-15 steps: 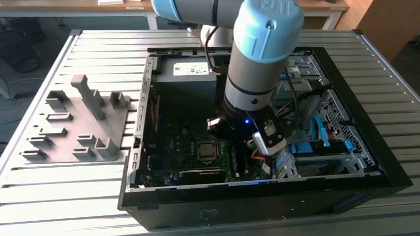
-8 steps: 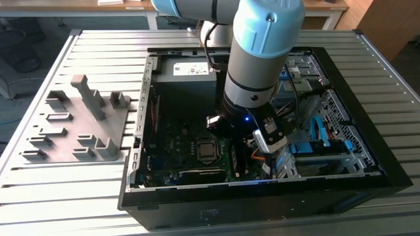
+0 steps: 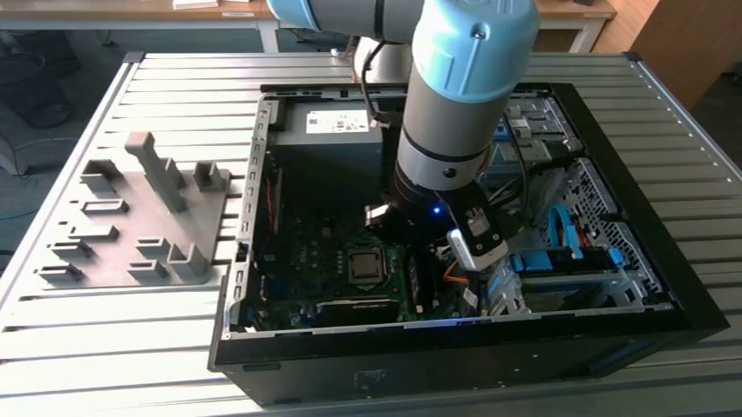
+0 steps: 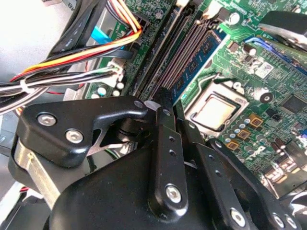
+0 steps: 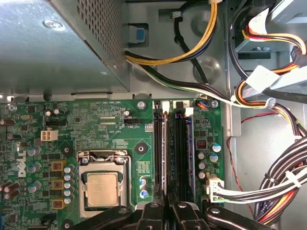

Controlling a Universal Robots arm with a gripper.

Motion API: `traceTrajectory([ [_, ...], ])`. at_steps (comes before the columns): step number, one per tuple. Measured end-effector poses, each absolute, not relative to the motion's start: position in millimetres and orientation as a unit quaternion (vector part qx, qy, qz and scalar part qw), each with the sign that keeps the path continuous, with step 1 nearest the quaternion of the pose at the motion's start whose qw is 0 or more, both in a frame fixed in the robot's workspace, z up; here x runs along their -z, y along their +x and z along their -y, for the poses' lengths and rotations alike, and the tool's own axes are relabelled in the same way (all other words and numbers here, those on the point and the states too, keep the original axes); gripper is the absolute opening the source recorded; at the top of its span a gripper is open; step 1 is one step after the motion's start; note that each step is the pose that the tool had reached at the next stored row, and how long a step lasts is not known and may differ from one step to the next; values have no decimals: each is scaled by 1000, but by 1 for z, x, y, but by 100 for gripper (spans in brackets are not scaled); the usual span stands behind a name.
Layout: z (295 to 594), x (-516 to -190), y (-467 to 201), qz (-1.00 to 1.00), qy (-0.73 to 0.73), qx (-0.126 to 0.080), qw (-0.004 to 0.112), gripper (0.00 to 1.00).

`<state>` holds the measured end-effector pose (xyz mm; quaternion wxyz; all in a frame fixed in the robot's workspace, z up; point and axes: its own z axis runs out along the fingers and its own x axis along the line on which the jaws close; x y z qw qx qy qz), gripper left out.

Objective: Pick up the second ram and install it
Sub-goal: 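Insert the second ram into the second slot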

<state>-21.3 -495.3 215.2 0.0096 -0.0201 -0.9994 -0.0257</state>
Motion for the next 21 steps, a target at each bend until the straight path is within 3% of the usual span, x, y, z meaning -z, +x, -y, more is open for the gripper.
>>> traceTrajectory([
  [21,495,-223,-17,999,-20,24,10,14],
])
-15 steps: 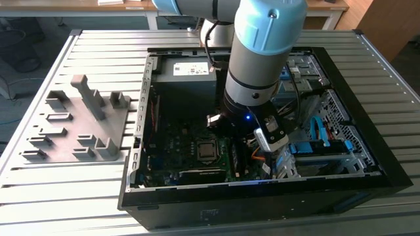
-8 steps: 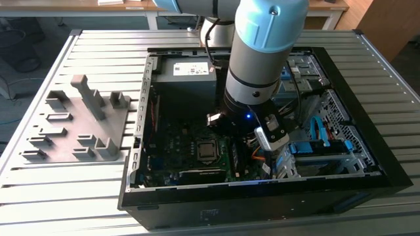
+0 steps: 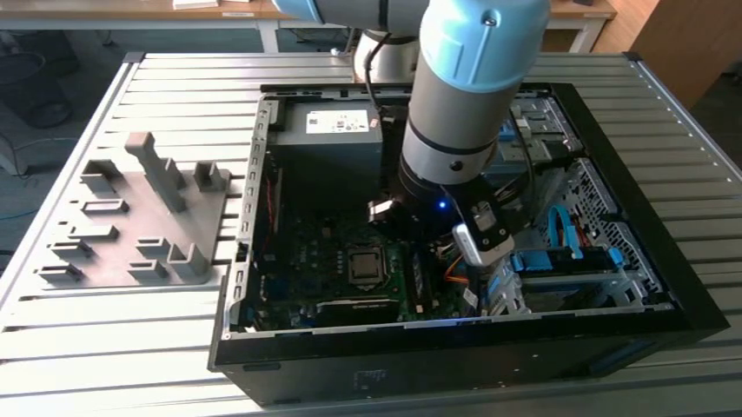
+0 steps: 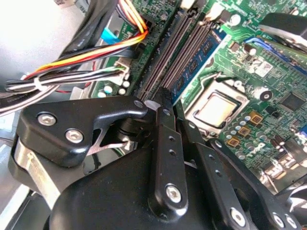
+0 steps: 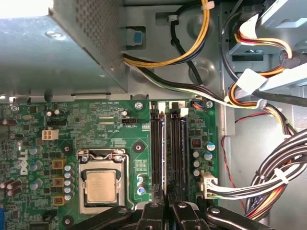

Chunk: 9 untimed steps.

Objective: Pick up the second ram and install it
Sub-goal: 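Insert the second ram into the second slot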

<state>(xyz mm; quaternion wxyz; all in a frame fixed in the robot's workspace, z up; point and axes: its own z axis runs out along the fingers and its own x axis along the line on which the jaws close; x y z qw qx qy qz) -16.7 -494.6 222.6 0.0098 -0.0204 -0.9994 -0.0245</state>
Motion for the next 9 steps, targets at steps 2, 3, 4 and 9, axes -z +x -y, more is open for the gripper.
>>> traceTrajectory([
  [2,493,-222,-16,999,-20,25,10,14],
  [3,493,-222,-16,999,-20,25,10,14],
  [4,493,-222,-17,999,-20,25,10,14],
  [9,493,-220,-20,999,-21,24,10,14],
])
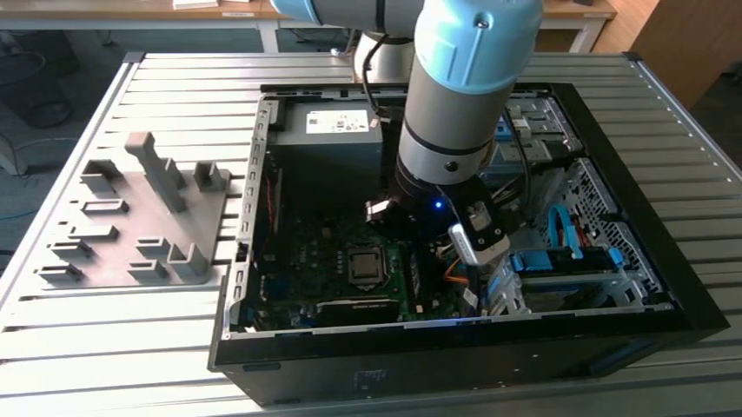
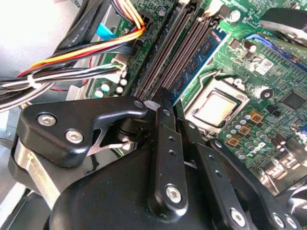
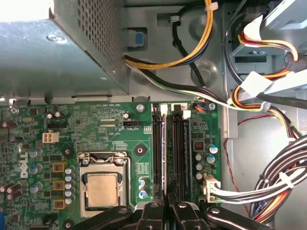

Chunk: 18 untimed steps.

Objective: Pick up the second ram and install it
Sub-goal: 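Insert the second ram into the second slot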

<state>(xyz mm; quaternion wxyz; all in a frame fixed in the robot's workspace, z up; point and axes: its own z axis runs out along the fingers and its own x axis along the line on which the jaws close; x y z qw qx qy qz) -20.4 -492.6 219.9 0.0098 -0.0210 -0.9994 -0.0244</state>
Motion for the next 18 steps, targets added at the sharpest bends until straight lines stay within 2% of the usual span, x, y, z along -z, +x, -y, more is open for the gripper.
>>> traceTrajectory([
  [18,492,-218,-21,999,-34,22,9,14],
])
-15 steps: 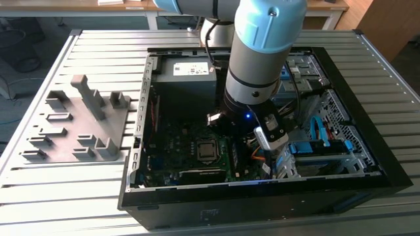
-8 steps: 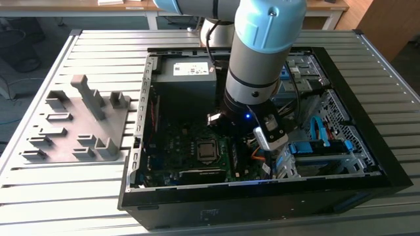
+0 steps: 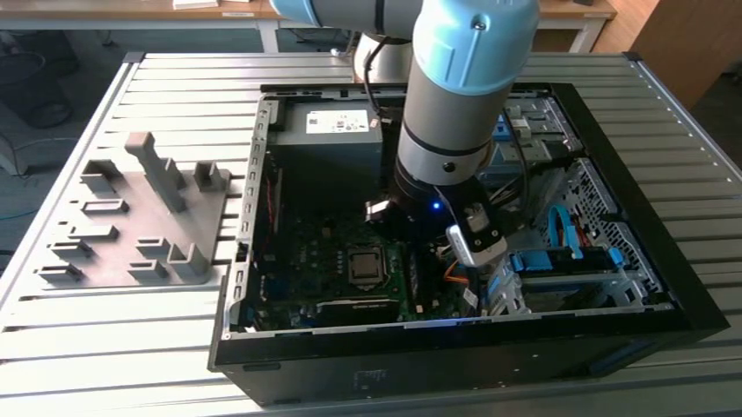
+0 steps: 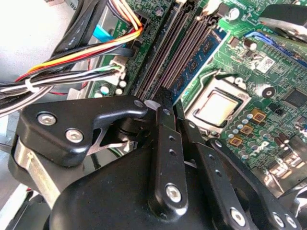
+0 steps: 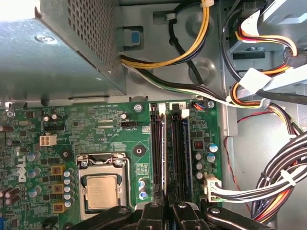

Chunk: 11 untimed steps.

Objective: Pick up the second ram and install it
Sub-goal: 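Insert the second ram into the second slot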

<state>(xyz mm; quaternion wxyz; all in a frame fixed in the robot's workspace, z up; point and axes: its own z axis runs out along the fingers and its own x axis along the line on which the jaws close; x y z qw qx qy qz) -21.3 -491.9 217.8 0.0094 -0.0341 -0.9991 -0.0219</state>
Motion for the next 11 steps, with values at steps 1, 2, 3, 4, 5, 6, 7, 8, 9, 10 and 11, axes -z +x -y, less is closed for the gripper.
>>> traceTrajectory([
  [1,492,-218,-21,999,-34,22,9,14],
  [2,492,-218,-21,999,-34,22,9,14],
  [3,492,-218,-21,999,-34,22,9,14],
  [4,492,-217,-21,999,-34,22,9,14],
  [5,492,-217,-21,999,-34,21,9,14],
  [6,492,-217,-21,999,-34,21,9,14],
  [7,492,-217,-21,999,-34,20,9,14],
  [8,492,-216,-21,999,-34,20,9,14],
  [9,492,-216,-21,999,-34,19,9,14],
  [10,492,-216,-21,999,-34,18,9,14],
  [11,492,-216,-21,999,-34,18,9,14],
])
